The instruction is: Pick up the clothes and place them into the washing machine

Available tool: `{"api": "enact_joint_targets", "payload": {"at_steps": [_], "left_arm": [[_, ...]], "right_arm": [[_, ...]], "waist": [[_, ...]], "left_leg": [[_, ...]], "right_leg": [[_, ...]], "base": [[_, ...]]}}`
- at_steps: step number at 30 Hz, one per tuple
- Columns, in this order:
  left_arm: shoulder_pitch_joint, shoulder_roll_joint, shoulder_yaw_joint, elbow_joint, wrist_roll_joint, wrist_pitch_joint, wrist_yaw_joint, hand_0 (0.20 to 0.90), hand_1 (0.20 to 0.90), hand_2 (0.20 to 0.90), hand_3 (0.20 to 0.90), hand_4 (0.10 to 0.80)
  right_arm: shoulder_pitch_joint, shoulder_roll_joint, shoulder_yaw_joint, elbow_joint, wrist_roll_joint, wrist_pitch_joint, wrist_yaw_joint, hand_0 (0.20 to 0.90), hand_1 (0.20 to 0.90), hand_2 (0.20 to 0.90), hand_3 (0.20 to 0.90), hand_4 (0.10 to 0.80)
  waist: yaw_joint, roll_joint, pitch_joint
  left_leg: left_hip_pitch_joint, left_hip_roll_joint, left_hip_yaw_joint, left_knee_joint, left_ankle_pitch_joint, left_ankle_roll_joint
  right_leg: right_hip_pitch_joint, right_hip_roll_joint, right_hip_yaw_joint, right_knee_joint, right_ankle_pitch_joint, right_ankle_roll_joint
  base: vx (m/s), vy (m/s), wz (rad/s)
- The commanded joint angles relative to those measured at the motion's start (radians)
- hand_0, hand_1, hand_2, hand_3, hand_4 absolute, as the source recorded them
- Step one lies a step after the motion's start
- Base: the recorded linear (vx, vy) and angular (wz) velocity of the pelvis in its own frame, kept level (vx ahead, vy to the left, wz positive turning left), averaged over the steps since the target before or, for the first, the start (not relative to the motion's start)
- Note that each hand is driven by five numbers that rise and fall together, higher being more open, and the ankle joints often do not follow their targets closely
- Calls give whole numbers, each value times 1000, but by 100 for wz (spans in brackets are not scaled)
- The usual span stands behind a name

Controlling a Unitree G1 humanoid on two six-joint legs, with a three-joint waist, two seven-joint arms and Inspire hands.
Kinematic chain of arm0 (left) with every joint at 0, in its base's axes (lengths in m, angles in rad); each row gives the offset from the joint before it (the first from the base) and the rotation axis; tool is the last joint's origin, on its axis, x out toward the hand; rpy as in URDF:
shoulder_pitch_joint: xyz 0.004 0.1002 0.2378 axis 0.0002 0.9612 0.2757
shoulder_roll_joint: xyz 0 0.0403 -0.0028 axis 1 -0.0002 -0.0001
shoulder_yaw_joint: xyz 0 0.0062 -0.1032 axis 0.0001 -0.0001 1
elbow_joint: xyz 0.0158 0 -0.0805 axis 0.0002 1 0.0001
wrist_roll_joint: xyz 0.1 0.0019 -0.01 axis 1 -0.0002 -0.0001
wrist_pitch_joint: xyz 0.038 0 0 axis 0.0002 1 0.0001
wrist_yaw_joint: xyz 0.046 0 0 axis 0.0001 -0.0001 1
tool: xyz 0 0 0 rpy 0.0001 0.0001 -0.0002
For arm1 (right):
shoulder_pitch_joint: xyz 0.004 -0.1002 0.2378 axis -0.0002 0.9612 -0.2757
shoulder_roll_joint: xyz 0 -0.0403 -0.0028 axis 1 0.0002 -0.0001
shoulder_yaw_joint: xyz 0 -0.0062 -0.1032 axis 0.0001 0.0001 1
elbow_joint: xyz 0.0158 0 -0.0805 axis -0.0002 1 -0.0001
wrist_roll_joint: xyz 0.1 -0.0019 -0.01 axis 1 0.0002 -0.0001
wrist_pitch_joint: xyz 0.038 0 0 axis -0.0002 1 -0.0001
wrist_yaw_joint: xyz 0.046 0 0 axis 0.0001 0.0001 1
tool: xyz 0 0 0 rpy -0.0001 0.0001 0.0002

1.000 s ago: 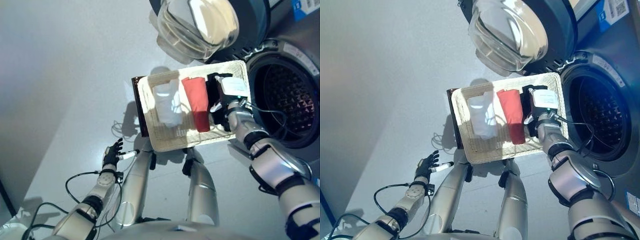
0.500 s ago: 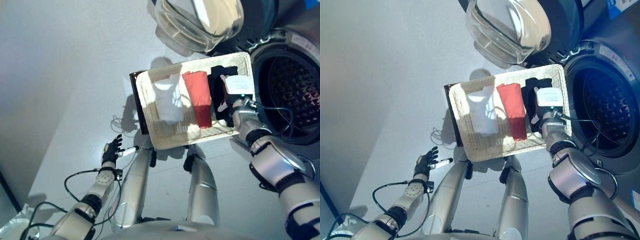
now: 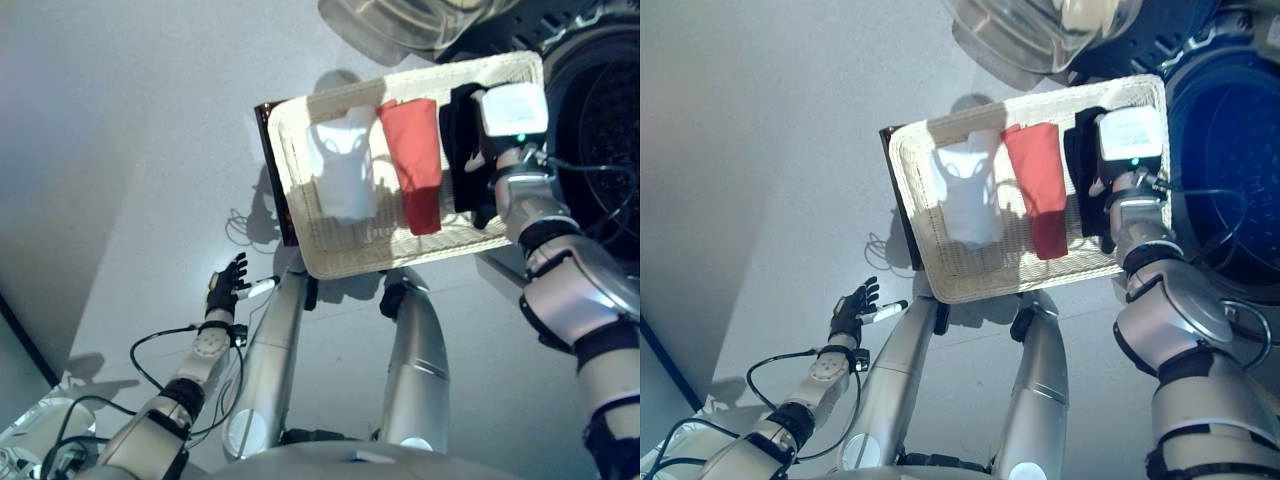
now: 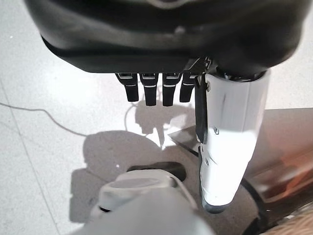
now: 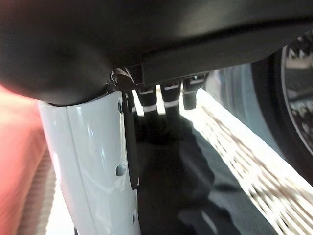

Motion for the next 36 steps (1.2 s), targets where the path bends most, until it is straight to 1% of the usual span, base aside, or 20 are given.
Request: {"api": "enact_joint_targets", "payload": {"at_steps": [1,2,3,4,5,6,7,17,25,28,33,36], "left_arm": [[84,17,26,-19,-40,-23,32,900,900,900,900,800],[88,17,29,-24,-47,-24,31,900,900,900,900,800],[95,18,31,-28,-48,-26,35,900,900,900,900,800],[101,20,31,-35,-50,-28,35,900,900,900,900,800],[109,20,30,-37,-55,-31,35,900,900,900,900,800],[113,19,30,-34,-54,-32,33,900,900,900,900,800],[116,18,28,-30,-57,-34,32,900,900,900,900,800],[104,4,14,4,-64,-41,47,900,900,900,900,800],[73,-7,9,29,-39,-43,55,900,900,900,900,800],[66,-10,11,52,-21,-36,53,900,900,900,900,800],[66,-9,13,69,0,-33,56,900,900,900,900,800],[66,-8,13,72,11,-28,58,900,900,900,900,800]], "right_arm": [[-54,-144,61,17,10,38,4,900,900,900,900,800],[-54,-147,66,13,11,35,6,900,900,900,900,800],[-57,-149,68,11,14,33,7,774,774,774,774,710],[-56,-148,70,7,16,33,6,532,532,532,532,537],[-55,-147,76,6,13,33,7,414,414,414,414,453],[-53,-142,76,6,11,33,6,321,321,321,321,386],[-50,-137,78,6,10,32,6,200,200,200,200,300],[-47,-64,81,13,8,36,-1,200,200,200,200,300],[-3,-8,60,31,8,35,7,200,200,200,200,300],[44,20,50,40,-4,41,20,200,200,200,200,300],[64,30,25,55,0,47,24,200,200,200,200,300],[75,31,-30,61,50,39,25,200,200,200,200,300]], "waist": [[6,88,-19],[4,88,-19],[4,90,-19],[3,92,-19],[1,94,-18],[1,95,-17],[2,96,-17],[1,99,-26],[-4,93,-26],[-6,82,-32],[-5,83,-31],[-5,82,-37]], "left_leg": [[-71,9,-43,149,-104,-100],[-88,8,-39,167,-111,-99],[-102,7,-36,177,-114,-96],[-109,6,-33,183,-116,-95],[-117,4,-30,193,-120,-92],[-123,3,-28,197,-121,-90],[-125,3,-25,194,-122,-88],[-112,-3,-18,154,-106,-85],[-66,-1,-19,81,-74,-91],[-18,2,-15,35,-60,-94],[40,7,-9,-13,-39,-99],[113,6,-8,-73,-14,-105]], "right_leg": [[-1,36,6,120,-78,5],[-16,33,10,135,-82,5],[-32,31,11,152,-88,3],[-39,29,13,158,-91,2],[-51,27,17,170,-91,2],[-58,25,18,174,-93,1],[-61,25,18,173,-93,0],[-58,33,26,141,-81,0],[-20,40,30,79,-53,5],[26,47,26,34,-36,9],[91,48,25,-27,-8,15],[166,51,17,-97,19,24]], "base": [[-3,31,7],[-2,34,1],[0,0,0],[13,37,-4],[19,35,-5],[21,38,-5],[26,34,-3],[12,17,-5],[-1,0,0],[-4,2,-1],[-15,-12,-6],[0,-1,-8]]}}
